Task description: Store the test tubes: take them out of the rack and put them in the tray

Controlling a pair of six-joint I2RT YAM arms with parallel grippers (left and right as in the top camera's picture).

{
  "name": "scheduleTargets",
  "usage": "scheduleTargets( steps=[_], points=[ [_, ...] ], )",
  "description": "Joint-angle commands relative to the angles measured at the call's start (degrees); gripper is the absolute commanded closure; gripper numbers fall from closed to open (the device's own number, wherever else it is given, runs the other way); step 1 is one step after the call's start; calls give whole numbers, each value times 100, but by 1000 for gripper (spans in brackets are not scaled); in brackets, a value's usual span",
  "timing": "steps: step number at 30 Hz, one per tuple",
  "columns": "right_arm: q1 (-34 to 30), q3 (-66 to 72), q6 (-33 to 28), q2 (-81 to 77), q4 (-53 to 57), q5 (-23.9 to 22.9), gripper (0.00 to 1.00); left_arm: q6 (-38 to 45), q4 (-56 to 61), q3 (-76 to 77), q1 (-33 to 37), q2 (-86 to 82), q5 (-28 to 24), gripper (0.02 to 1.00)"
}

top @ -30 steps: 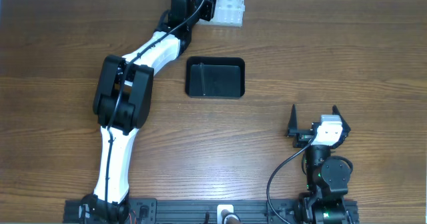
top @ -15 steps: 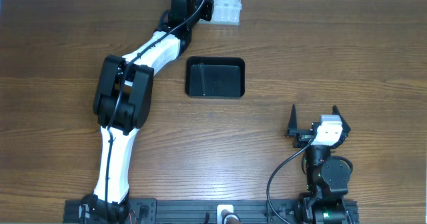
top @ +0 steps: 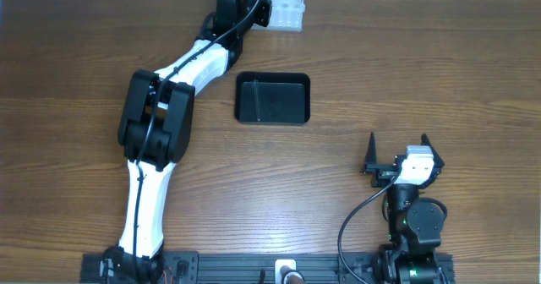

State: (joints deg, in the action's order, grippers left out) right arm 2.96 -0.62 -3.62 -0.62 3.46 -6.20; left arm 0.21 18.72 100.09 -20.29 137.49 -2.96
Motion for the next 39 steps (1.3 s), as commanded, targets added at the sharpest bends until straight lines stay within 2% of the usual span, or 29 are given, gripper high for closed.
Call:
scheduleTargets(
  steps=[1, 17, 24, 28, 32, 39],
  points=[
    [-31, 33, 13, 33, 17, -31, 7, 26, 42, 120, 26, 105, -68, 888],
    [-31, 33, 13, 33, 17, -33, 7, 28, 52, 555, -35, 66, -131, 947],
    [-31, 33, 13, 33, 17, -31, 7, 116, -160, 656, -44, -472, -72, 963],
    [-31, 33, 13, 33, 17, -31, 7, 109, -796, 656, -44, -1003, 0, 965],
    [-31, 35, 13, 33, 17, -31, 7, 61, -2190, 656, -79, -1670, -2, 978],
    [-31, 33, 13, 33, 17, -31, 7, 61, -3163, 656, -149, -2122, -9, 976]
  ],
)
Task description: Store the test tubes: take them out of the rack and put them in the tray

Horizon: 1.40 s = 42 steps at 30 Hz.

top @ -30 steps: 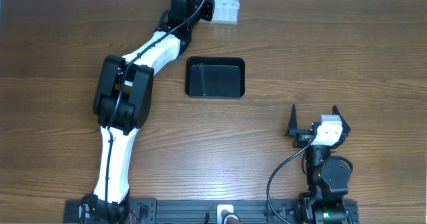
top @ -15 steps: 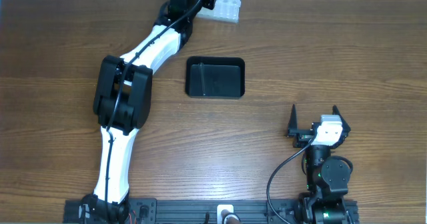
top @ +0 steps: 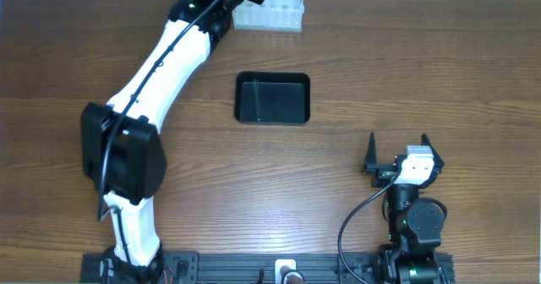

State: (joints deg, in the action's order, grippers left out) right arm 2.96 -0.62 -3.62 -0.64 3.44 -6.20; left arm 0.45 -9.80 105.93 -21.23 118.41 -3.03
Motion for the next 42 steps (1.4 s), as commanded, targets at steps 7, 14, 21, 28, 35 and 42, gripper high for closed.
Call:
scheduleTargets(
  steps=[7, 14, 21, 28, 35, 42],
  points=[
    [-31, 33, 13, 35, 20, -31, 7, -1390, -2240, 68, -282, -138, 37, 976],
    [-31, 33, 13, 35, 20, -31, 7, -2253, -3099, -205, -796, 251, 962, 978],
    [-31, 33, 13, 35, 20, -31, 7, -2518, -3104, -562, -1158, 442, 1211, 976],
    [-31, 33, 13, 35, 20, -31, 9, -2564, -3176, -780, -1355, 442, 1213, 978],
    [-31, 33, 13, 35, 20, -31, 9, -2861, -3515, -780, -1399, 442, 1237, 978],
    [-31, 33, 13, 35, 20, -31, 7, -3101, -3698, -866, -1386, 442, 1276, 978]
  ],
)
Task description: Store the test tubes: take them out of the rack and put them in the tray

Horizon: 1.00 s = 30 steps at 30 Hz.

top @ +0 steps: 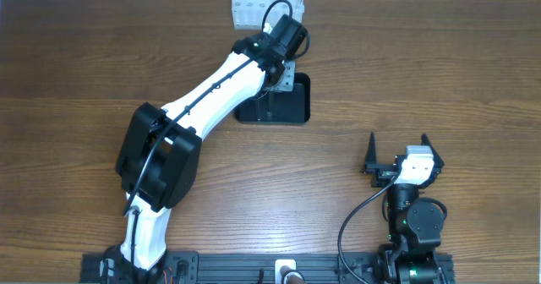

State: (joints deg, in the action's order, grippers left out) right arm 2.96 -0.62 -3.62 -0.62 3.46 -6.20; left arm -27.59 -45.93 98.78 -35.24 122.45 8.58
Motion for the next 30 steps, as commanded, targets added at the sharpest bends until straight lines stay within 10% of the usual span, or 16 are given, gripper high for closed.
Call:
scheduleTargets(
  steps=[1, 12, 24, 30],
  points=[
    [-31, 33, 13, 33, 17, -31, 9, -337, -70, -223, 22, 37, 120, 978],
    [-31, 33, 13, 33, 17, -31, 9, -332, 48, -396, 168, 37, 116, 904],
    [-31, 33, 13, 33, 17, -31, 7, -313, 122, -396, 243, -382, 638, 494],
    [-31, 33, 13, 33, 17, -31, 7, 313, 608, -396, 640, -2046, 1530, 112]
  ],
)
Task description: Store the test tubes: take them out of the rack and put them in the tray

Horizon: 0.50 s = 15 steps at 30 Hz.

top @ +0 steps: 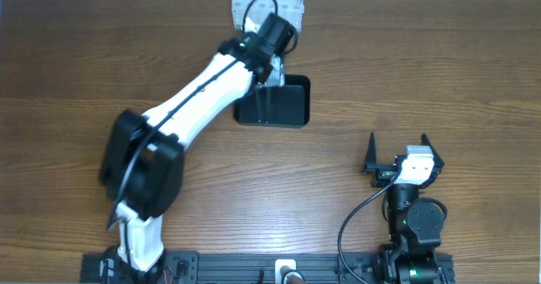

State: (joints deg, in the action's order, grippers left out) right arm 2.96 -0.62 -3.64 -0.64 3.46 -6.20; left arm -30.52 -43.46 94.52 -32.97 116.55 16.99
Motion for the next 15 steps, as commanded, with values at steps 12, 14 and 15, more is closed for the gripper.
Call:
scheduleTargets(
  steps=[12, 14, 15],
  points=[
    [-31, 33, 15, 35, 17, -31, 7, 2896, 2022, -487, 1707, -3080, -295, 18],
    [-31, 33, 15, 35, 17, -31, 7, 3174, 2640, -1099, 1860, -3475, -501, 18],
    [-31, 33, 15, 35, 17, -31, 9, 3206, 2992, -1534, 1969, -3757, -645, 18]
  ],
)
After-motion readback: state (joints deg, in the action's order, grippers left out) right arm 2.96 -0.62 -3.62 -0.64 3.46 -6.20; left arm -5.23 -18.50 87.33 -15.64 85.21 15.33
